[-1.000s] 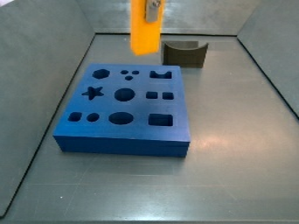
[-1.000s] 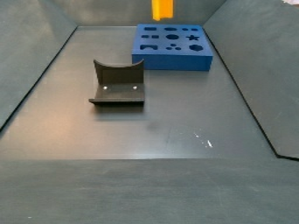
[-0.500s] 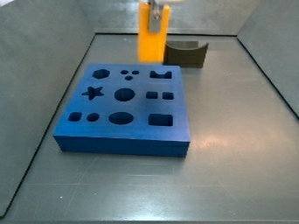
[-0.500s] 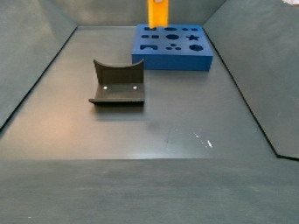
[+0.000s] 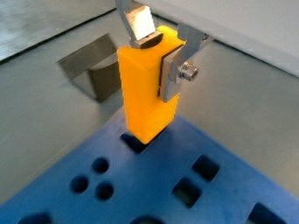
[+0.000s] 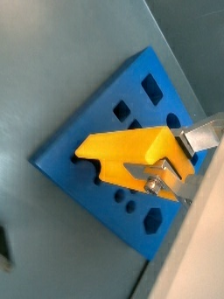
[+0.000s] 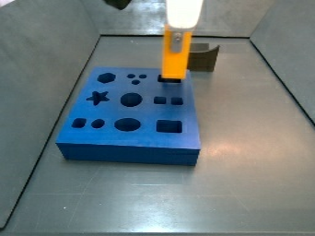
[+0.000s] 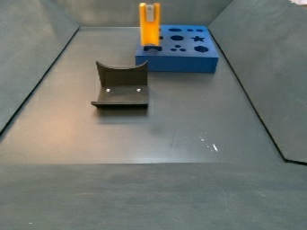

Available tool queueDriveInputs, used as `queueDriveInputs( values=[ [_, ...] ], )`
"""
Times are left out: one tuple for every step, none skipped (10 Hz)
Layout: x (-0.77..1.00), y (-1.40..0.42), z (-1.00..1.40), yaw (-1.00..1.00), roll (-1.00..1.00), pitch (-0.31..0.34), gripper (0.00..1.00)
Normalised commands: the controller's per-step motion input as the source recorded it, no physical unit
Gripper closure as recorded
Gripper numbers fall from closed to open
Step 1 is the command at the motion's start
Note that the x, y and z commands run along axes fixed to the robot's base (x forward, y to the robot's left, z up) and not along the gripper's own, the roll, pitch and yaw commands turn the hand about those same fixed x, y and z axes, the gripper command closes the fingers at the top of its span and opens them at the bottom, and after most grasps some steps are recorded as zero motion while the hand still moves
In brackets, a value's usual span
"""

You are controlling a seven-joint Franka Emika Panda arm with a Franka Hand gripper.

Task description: Insert the arch object.

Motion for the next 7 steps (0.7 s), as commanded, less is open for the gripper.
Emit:
queueDriveInputs(
  values=[
    [0.15, 0.07, -0.06, -0.33, 0.03, 0.031, 1.0],
    [0.0, 0.05, -0.05, -0.08, 0.0, 0.0, 1.0],
    [-0.09, 0.05, -0.08, -0.1, 0.0, -0.011, 1.0],
    [-0.1, 0.0, -0.08, 0.0, -0.02, 0.0, 1.0],
    [-0.05, -0.15, 0.01, 0.21, 0.0, 0.0, 1.0],
    [-0.12, -0.06, 0.0, 0.23, -0.01, -0.023, 1.0],
    [-0.27, 0.0, 0.0, 0.16, -0.08, -0.073, 1.0]
  ],
)
